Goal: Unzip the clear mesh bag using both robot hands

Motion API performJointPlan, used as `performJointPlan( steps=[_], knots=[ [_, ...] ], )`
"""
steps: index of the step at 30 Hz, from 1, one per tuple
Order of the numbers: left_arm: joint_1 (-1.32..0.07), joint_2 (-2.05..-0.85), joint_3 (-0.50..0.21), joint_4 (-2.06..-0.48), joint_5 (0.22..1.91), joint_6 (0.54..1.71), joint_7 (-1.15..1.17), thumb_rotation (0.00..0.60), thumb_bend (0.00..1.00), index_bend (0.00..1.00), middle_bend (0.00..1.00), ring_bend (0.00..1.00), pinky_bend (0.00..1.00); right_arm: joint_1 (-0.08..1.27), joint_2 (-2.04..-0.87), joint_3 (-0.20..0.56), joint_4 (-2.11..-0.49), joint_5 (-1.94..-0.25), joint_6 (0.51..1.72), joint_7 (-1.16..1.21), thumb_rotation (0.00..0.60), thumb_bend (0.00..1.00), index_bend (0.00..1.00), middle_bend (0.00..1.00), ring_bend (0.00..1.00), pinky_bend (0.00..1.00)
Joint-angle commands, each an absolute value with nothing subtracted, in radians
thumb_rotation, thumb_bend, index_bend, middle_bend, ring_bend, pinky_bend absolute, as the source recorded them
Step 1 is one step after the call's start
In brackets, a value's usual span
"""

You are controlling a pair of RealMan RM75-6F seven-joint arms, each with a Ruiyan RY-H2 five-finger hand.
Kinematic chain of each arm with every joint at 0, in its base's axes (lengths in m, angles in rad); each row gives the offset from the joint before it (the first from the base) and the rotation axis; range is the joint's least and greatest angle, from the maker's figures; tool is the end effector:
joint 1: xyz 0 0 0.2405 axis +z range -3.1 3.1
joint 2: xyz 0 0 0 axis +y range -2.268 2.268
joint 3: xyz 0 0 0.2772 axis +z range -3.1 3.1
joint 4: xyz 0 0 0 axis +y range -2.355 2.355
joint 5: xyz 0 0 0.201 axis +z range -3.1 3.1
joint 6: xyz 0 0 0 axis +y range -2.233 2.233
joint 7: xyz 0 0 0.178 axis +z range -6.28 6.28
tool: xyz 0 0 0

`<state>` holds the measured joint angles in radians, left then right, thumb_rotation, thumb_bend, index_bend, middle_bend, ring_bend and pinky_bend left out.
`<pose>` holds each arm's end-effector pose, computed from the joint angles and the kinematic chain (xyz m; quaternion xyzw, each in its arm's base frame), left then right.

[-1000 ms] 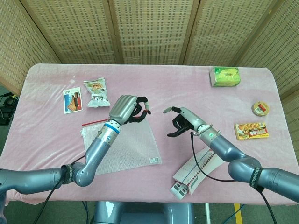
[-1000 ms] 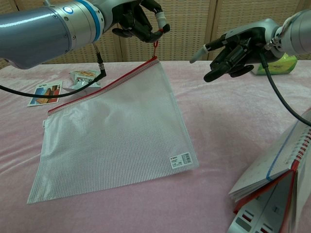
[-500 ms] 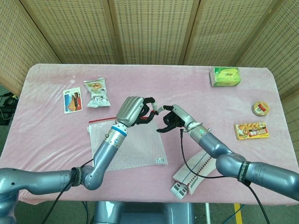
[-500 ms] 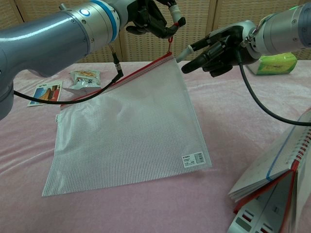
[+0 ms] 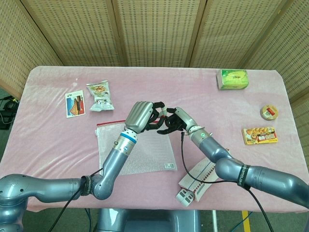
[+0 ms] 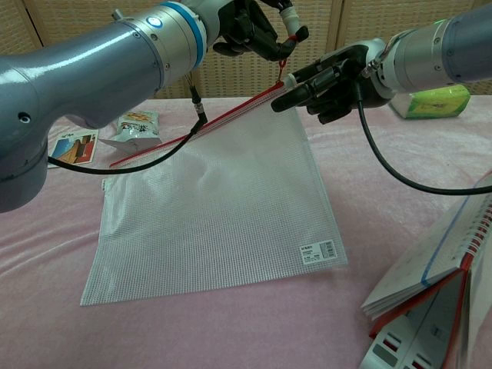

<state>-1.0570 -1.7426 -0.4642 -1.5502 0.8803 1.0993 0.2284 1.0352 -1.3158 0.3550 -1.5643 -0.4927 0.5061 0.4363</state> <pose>0.0347 0.4157 -0.0176 -0.6126 -0.4662 -0.5715 0.2840 -0.0774 -0.4480 0.0207 0.4631 -0.7668 0.4144 0.1610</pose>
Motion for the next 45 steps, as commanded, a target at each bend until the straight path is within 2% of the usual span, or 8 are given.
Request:
performJointPlan(
  steps=[1, 6, 11, 20, 31, 45],
  knots=[
    [-1.056, -1.748, -0.465, -1.546, 0.881, 1.098, 0.219, 0.6, 0.59, 0.81, 0.98, 0.92, 1.0, 1.041, -1.324, 0.351, -1.56, -0.483, 0.511, 0.427, 0.6, 0.12, 0.47, 0.91, 0.93, 1.0],
    [-1.055, -1.751, -0.467, -1.548, 0.885, 1.094, 0.211, 0.6, 0.59, 0.81, 0.98, 0.92, 1.0, 1.044, -1.333, 0.347, -1.556, -0.473, 0.513, 0.418, 0.6, 0.2, 0.54, 0.91, 0.93, 1.0],
    [-1.054, -1.75, -0.47, -1.555, 0.89, 1.096, 0.207, 0.6, 0.59, 0.81, 0.98, 0.92, 1.0, 1.043, -1.338, 0.349, -1.555, -0.471, 0.513, 0.414, 0.6, 0.37, 0.67, 0.92, 0.94, 1.0],
    [-1.046, -1.737, -0.479, -1.57, 0.881, 1.092, 0.2, 0.6, 0.59, 0.81, 0.98, 0.92, 1.0, 1.034, -1.342, 0.357, -1.555, -0.476, 0.524, 0.41, 0.6, 0.61, 0.79, 0.94, 0.95, 1.0],
    [-1.031, -1.717, -0.478, -1.562, 0.869, 1.079, 0.182, 0.6, 0.59, 0.81, 0.98, 0.92, 1.0, 1.014, -1.332, 0.378, -1.582, -0.486, 0.532, 0.416, 0.6, 0.67, 0.8, 0.94, 0.95, 1.0],
    [-0.987, -1.684, -0.454, -1.442, 0.858, 0.999, 0.082, 0.6, 0.59, 0.81, 0.98, 0.92, 1.0, 0.939, -1.28, 0.465, -1.634, -0.56, 0.439, 0.511, 0.6, 0.75, 0.81, 0.94, 0.95, 1.0]
  ],
)
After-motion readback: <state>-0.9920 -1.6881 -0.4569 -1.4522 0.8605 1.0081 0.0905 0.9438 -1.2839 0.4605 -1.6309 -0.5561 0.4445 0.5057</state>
